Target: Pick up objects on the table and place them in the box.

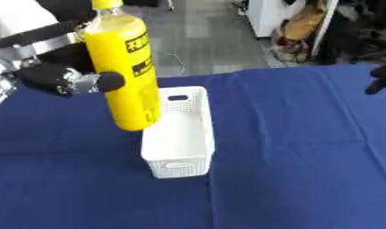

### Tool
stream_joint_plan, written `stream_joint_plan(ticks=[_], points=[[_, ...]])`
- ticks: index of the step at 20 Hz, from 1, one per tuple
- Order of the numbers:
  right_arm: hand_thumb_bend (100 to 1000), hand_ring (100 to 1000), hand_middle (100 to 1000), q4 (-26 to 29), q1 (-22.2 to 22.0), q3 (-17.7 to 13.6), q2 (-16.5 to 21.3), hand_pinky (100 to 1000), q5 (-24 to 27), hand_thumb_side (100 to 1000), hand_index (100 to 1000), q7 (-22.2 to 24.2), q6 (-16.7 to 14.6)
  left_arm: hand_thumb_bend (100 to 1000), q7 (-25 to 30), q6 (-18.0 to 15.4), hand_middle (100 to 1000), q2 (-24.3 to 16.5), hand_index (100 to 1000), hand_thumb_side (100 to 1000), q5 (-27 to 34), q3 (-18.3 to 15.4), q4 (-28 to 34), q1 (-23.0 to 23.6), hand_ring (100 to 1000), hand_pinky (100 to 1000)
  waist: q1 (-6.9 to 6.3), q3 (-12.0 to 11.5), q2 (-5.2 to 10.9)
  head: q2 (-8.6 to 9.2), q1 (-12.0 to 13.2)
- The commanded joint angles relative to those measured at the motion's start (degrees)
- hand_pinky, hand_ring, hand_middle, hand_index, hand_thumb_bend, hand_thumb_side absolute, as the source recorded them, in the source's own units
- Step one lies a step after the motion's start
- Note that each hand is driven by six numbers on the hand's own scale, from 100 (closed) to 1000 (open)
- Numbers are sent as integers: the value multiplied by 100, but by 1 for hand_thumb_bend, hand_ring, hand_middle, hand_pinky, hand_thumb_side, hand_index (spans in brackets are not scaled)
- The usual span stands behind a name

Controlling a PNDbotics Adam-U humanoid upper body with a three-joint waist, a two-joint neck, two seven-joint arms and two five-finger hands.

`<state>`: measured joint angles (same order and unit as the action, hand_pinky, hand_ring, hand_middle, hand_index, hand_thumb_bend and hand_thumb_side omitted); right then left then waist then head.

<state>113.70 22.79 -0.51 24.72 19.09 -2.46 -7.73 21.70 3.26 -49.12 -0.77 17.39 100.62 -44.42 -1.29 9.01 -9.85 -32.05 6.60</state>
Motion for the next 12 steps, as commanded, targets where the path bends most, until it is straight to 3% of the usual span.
stream_joint_plan(ticks=[1, 12], points=[[108, 557, 552, 89, 113, -23, 100, 451, 21, 909, 884, 18, -3, 219, 43, -82, 100, 38, 232, 754, -94, 59, -141, -176, 100, 100, 3, 20, 117, 12, 45], [104, 557, 553, 89, 213, -9, 17, 451, 57, 910, 883, 38, -25, 222, -250, -614, 100, 249, 243, 757, -815, 265, -705, -307, 100, 100, -14, 126, 78, 28, 55]])
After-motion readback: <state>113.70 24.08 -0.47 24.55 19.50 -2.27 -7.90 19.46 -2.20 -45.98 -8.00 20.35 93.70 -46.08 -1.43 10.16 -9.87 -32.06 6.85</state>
